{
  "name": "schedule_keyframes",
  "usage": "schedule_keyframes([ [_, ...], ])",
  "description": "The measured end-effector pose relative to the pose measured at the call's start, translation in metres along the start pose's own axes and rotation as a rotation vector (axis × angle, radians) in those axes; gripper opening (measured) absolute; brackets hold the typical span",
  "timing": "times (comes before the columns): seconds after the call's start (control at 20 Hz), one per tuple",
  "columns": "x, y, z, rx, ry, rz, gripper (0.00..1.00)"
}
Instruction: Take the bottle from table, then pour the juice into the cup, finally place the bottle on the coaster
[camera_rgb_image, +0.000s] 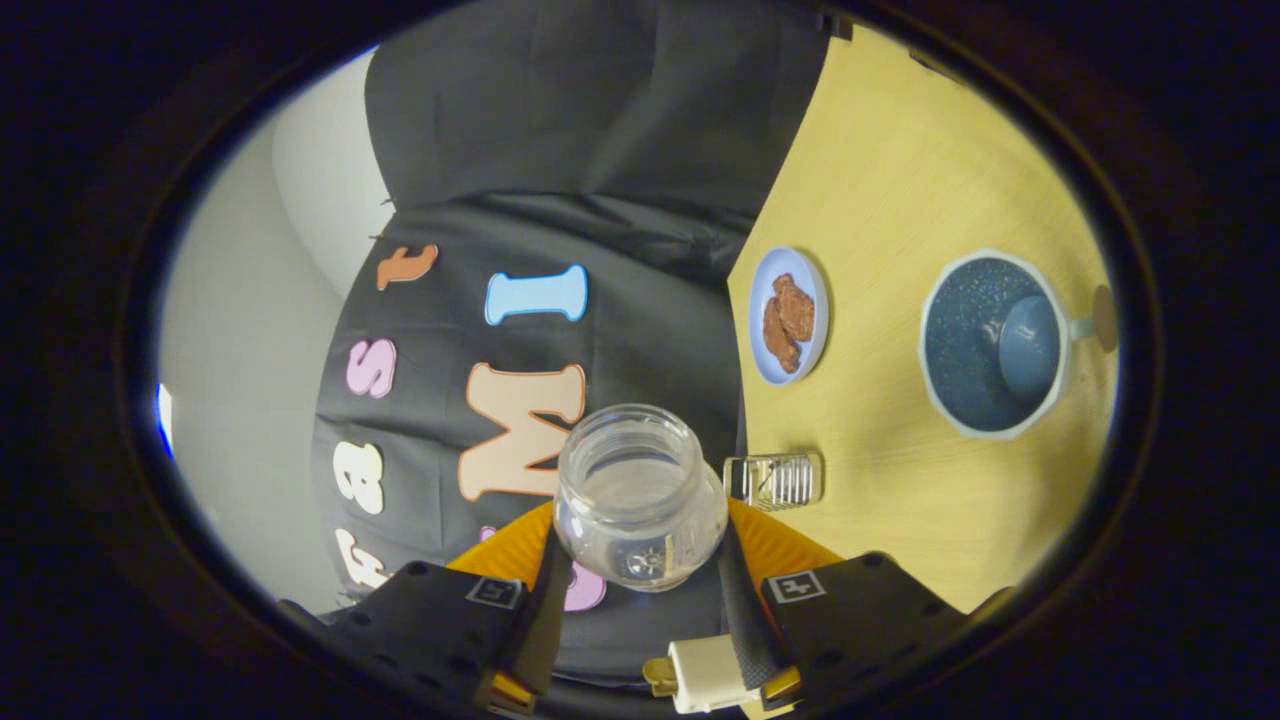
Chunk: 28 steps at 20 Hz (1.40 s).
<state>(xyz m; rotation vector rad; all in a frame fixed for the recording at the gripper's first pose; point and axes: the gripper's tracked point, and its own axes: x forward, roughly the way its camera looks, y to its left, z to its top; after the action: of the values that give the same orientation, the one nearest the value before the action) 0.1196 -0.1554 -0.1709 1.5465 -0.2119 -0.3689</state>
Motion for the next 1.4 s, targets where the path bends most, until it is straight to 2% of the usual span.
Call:
schedule_keyframes([
  [0.75, 0.009, 0.023, 0.015, 0.136, -0.063, 0.062, 0.73],
  [1.4, 0.008, 0.028, 0.016, 0.202, -0.086, 0.075, 0.73],
])
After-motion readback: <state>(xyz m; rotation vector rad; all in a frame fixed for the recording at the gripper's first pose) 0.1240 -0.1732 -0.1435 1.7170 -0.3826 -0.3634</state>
